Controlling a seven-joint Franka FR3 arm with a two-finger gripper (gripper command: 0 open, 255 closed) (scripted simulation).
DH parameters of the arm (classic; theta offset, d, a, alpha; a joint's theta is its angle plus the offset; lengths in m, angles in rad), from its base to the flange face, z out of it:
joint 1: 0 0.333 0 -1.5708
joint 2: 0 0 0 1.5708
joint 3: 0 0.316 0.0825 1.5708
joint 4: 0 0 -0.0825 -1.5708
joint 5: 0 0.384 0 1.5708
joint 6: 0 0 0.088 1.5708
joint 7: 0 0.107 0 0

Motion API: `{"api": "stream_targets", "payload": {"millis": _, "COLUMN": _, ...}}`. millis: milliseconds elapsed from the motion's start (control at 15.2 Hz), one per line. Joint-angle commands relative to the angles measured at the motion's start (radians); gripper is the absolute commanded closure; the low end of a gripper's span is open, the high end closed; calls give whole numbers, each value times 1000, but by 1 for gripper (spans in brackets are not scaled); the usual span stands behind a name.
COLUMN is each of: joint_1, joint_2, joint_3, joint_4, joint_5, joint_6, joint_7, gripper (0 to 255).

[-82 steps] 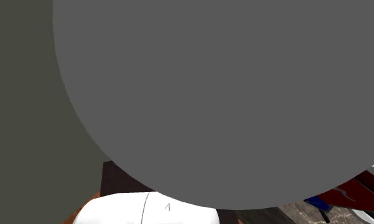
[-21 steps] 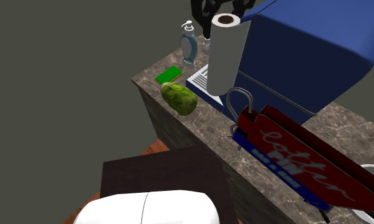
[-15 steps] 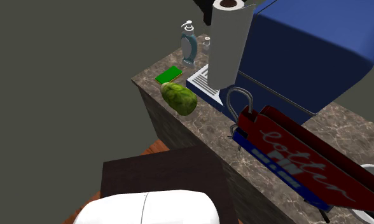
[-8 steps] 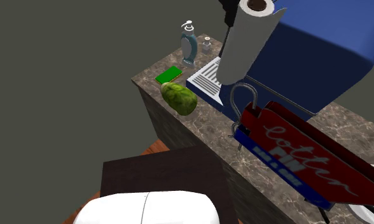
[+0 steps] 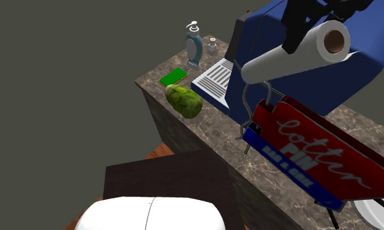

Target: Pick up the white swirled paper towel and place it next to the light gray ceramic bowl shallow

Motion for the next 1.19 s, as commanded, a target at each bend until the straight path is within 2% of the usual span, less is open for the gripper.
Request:
{"api": "stream_targets", "payload": {"millis": 0, "joint_1": -14, "joint_2": -22, "joint_3": -32, "joint_4": 0, "joint_5": -25, "joint_6": -12, "joint_7": -46, "gripper": 255}}
{"api": "stream_targets", "payload": {"millis": 660, "joint_1": -45, "joint_2": -52, "joint_3": -218, "joint_4": 92, "joint_5": -141, "joint_6": -60, "joint_7": -281, "gripper": 255}}
{"api": "stream_targets", "payload": {"millis": 1122, "joint_1": -22, "joint_2": -20, "joint_3": -385, "joint_4": 221, "joint_5": -206, "joint_6": -80, "joint_7": -459, "gripper": 255}}
